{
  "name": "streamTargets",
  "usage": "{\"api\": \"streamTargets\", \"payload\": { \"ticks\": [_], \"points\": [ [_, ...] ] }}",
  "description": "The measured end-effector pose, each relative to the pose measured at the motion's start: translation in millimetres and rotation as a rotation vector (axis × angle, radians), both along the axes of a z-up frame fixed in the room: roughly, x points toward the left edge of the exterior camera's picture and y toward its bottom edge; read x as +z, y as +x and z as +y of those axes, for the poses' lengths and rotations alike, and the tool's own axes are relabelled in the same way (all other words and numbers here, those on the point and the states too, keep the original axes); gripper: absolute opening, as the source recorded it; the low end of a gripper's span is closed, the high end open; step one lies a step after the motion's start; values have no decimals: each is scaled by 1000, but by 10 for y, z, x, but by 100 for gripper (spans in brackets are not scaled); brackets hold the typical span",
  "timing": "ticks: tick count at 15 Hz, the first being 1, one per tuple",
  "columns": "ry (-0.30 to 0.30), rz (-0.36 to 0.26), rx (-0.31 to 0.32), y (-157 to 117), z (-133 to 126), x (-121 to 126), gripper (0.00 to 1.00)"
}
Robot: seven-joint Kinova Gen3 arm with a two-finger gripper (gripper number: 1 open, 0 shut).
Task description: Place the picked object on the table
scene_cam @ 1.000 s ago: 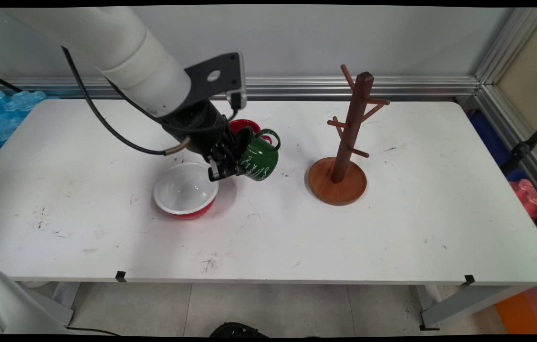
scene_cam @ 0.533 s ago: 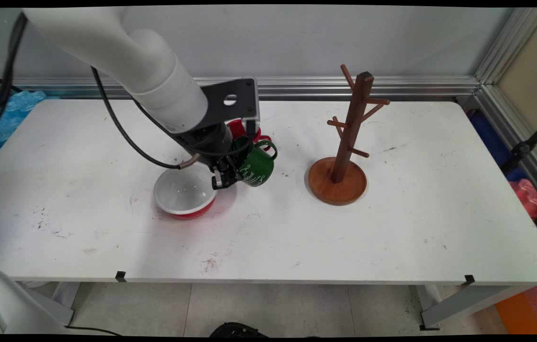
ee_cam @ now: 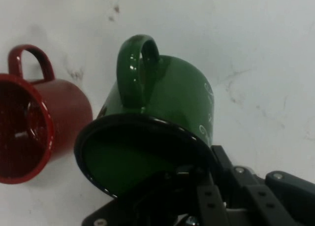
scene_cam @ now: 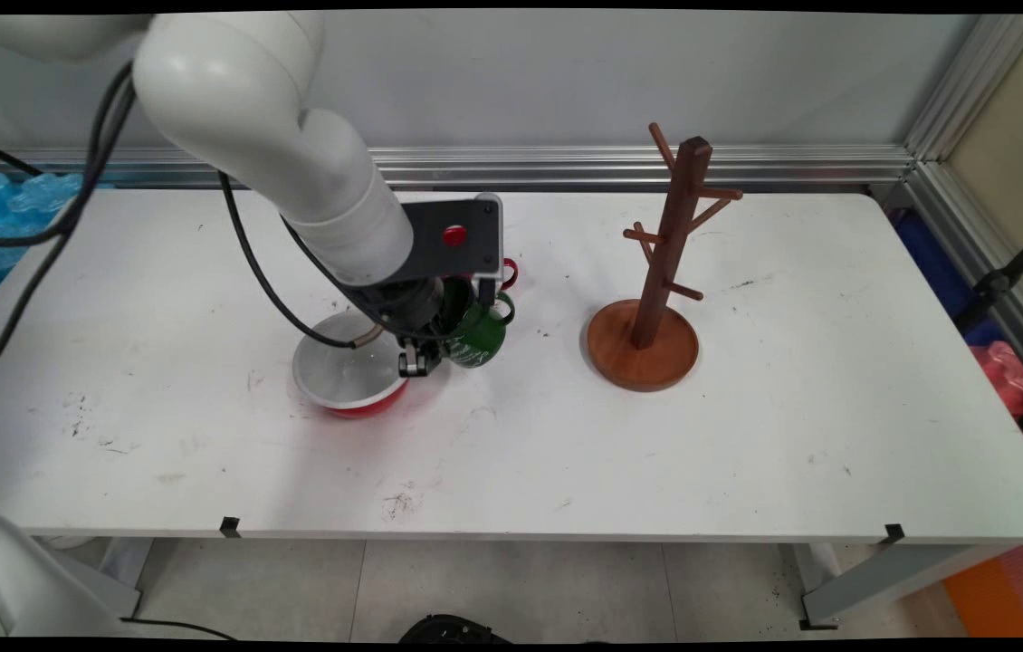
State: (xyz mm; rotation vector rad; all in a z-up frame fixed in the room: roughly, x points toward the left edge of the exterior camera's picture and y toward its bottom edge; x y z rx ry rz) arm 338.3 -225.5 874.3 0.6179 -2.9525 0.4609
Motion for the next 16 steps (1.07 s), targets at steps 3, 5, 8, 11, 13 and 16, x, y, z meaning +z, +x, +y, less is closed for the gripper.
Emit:
{"api": "streamTargets", "payload": {
  "ticks": [3, 5, 8, 11, 13, 16],
  "points": [
    [7, -32, -8, -41, 5, -106, 0],
    [11, -51, -14, -72, 8, -169, 0],
    [15, -67, -22, -113, 14, -229, 0],
    [20, -83, -29, -160, 24, -290, 0],
    [23, -89, -32, -180, 30, -315, 0],
    [29, -99, -36, -219, 37, -360, 0]
  ]
}}
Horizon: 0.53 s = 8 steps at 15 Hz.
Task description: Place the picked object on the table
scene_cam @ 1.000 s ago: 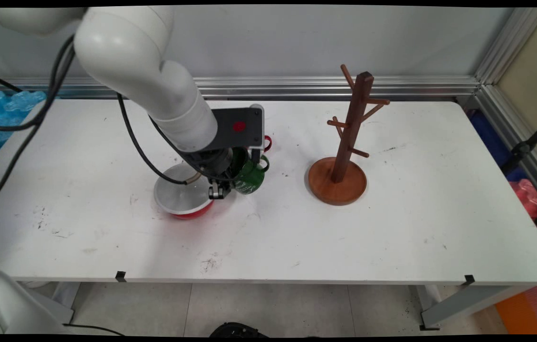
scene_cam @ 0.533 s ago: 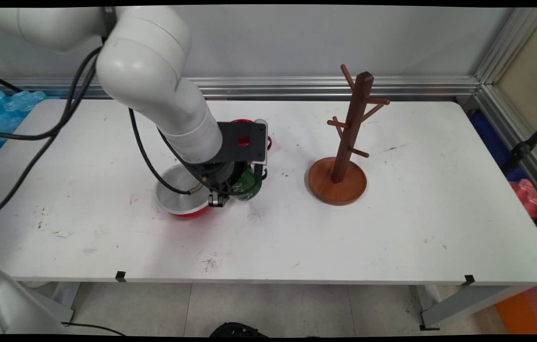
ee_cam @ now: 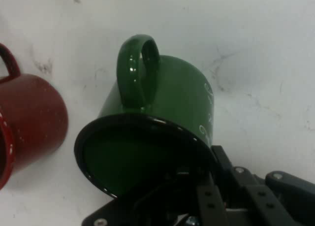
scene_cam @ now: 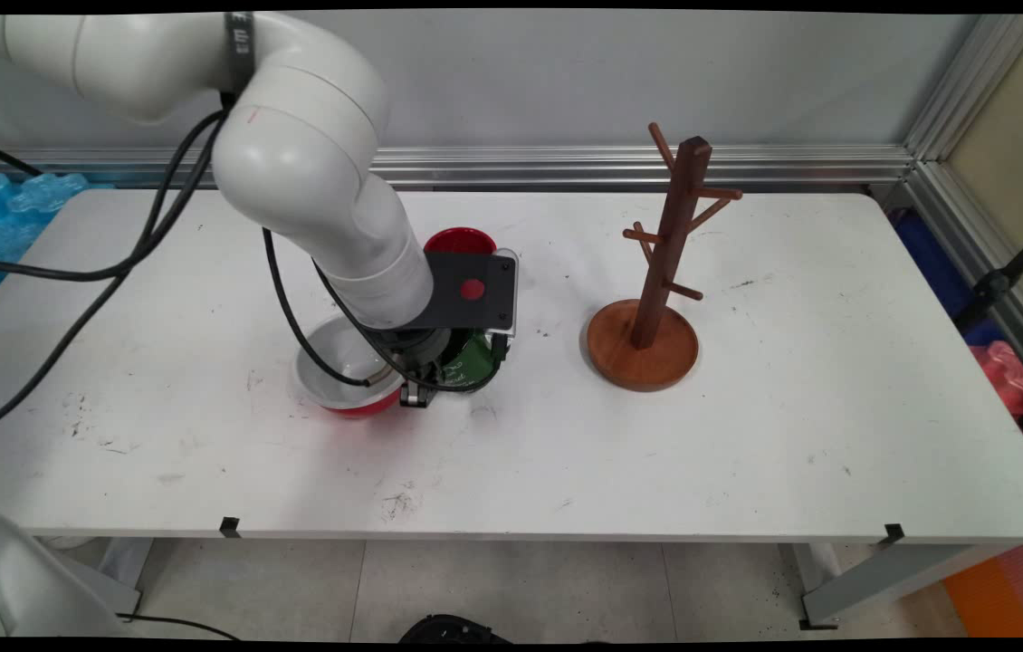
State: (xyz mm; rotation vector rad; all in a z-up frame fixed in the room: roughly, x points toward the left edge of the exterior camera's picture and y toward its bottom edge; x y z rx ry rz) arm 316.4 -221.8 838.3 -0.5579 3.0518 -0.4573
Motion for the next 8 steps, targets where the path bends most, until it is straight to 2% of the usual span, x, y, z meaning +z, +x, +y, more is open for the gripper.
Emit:
{"api": "streamTargets", "payload": {
  "ticks": [3, 4, 8],
  "points": [
    [5, -3, -3, -40, 7, -35, 0],
    [7, -3, -4, -59, 11, -49, 100],
    [12, 4, -7, -120, 19, -91, 100]
  ]
}}
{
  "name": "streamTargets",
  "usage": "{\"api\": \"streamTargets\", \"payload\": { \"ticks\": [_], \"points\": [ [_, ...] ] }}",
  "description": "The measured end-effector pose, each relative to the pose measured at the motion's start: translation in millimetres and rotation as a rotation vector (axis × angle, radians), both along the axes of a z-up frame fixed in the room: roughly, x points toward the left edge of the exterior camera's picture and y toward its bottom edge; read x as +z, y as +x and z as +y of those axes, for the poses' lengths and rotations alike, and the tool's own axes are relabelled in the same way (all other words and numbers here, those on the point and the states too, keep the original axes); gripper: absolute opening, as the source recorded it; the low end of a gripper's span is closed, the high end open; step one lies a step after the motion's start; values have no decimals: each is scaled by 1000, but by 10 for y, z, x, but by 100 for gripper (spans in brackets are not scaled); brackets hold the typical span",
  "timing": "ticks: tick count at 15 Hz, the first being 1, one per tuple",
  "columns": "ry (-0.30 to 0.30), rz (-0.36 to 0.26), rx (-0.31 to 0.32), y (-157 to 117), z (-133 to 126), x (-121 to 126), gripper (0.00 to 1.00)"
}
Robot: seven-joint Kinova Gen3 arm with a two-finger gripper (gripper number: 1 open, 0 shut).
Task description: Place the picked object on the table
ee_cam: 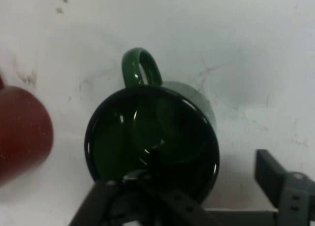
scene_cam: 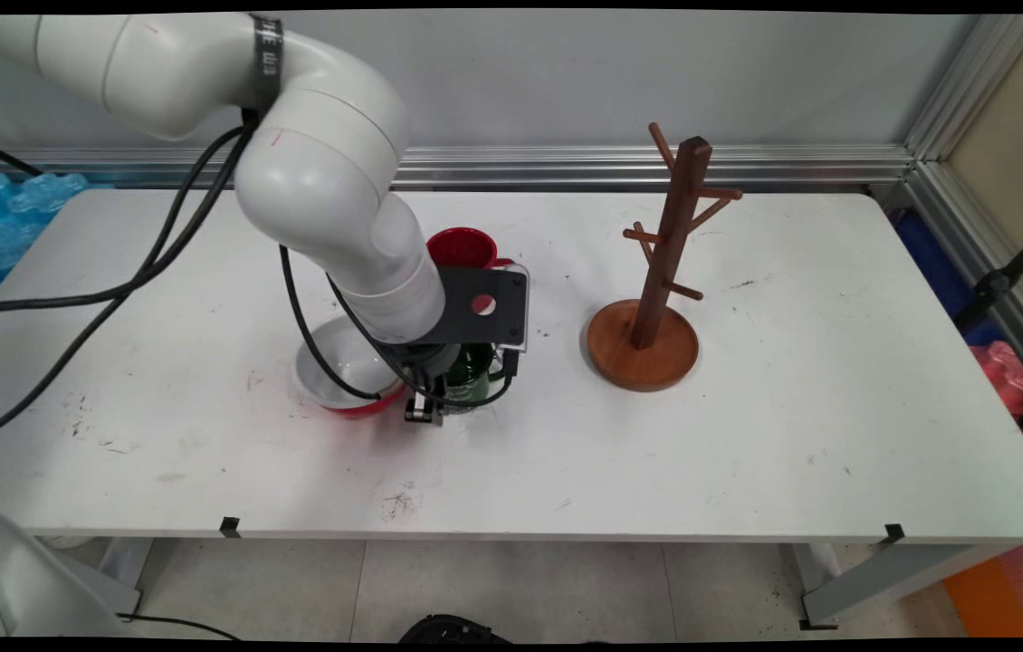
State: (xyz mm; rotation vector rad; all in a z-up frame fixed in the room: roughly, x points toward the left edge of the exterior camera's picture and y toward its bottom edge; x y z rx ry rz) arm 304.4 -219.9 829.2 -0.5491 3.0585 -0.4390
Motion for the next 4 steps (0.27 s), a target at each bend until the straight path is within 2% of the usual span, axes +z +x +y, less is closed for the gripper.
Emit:
{"api": "streamTargets", "payload": {
  "ticks": [4],
  "points": [
    [1, 10, 3, -37, 0, -21, 100]
  ]
}}
